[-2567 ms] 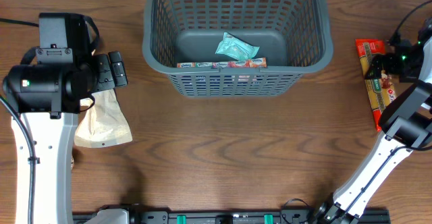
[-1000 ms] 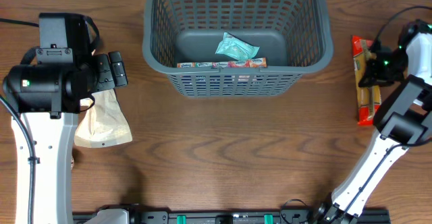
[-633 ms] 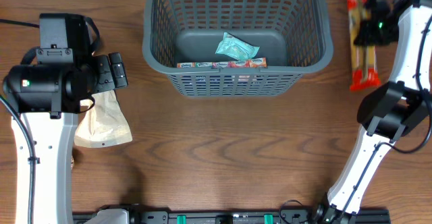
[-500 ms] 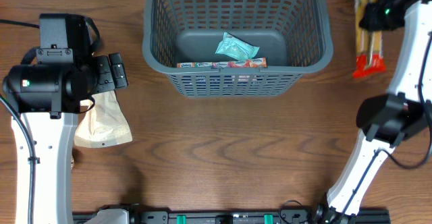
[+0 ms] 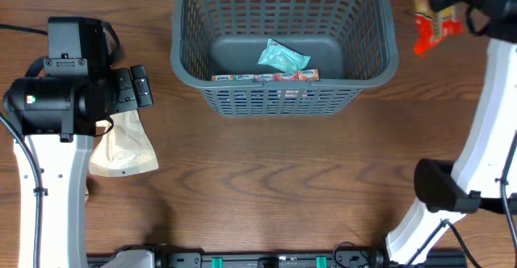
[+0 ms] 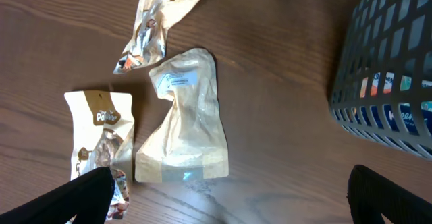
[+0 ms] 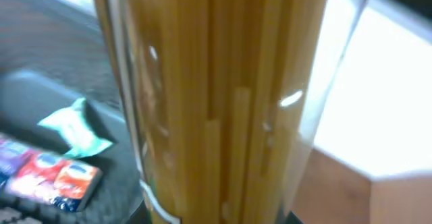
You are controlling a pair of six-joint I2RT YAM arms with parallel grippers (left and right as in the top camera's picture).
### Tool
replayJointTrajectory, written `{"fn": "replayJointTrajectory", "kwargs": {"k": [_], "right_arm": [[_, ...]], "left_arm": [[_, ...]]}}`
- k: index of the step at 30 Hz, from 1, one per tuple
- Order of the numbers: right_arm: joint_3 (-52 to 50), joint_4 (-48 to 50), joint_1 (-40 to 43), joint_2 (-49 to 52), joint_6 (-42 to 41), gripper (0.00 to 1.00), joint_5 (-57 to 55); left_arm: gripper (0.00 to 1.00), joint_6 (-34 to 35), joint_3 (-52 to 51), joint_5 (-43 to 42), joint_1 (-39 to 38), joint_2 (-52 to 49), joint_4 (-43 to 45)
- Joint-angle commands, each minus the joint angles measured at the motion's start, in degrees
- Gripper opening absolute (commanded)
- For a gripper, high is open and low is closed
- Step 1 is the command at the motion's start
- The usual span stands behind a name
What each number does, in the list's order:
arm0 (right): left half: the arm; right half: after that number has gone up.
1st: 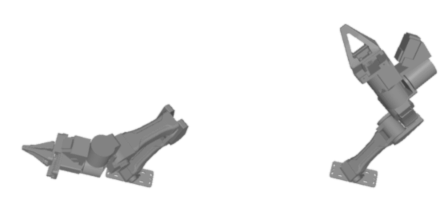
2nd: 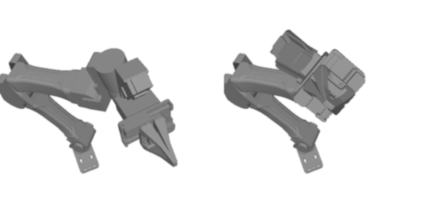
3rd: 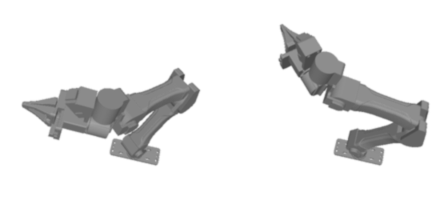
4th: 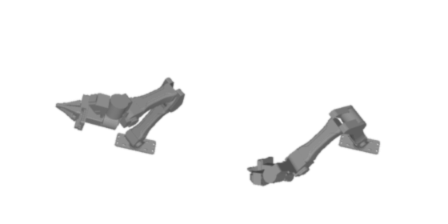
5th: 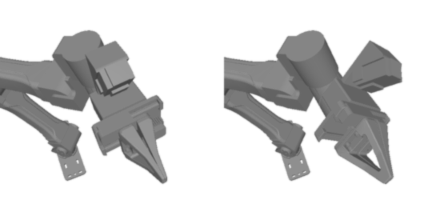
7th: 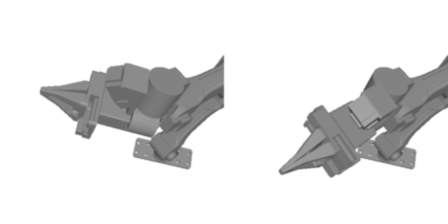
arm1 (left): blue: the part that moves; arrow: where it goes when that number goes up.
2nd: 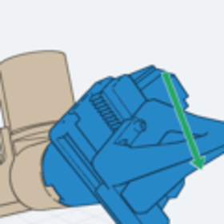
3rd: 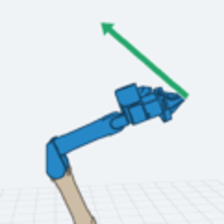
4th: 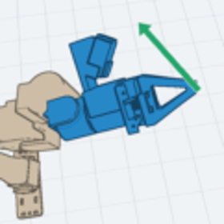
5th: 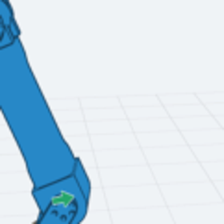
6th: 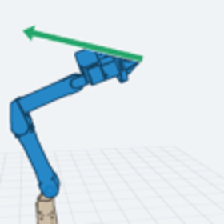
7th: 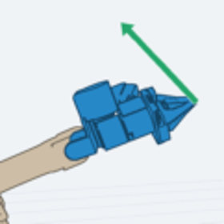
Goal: Pack container
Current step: 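Lift the spaghetti package and lower it into the basket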
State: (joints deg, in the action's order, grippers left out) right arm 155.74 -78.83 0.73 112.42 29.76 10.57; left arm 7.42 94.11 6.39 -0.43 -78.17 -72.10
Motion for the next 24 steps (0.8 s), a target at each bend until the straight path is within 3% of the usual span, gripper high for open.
{"fn": "replayJointTrajectory", "kwargs": {"k": [1, 8, 15, 24], "right_arm": [[1.3, -0.2, -6.1, -1.5, 15.4, 0.01, 8.6], [0.9, -3.3, -16.5, 1.5, 32.6, 0.01, 15.2], [0.9, -5.4, -21.4, 9.6, 41.1, 0.01, 14.9], [0.9, -11.2, -20.2, 23.9, 41.4, 0.01, 13.6]], "left_arm": [[1.0, -0.8, -0.1, 0.2, 0.2, 0.0, -0.8], [1.0, -0.8, -0.1, 0.2, 0.2, 0.0, -1.3], [1.0, -0.8, -0.1, 0.2, 0.2, 0.0, -1.4], [1.0, -0.8, -0.1, 0.2, 0.2, 0.0, -1.4]]}}
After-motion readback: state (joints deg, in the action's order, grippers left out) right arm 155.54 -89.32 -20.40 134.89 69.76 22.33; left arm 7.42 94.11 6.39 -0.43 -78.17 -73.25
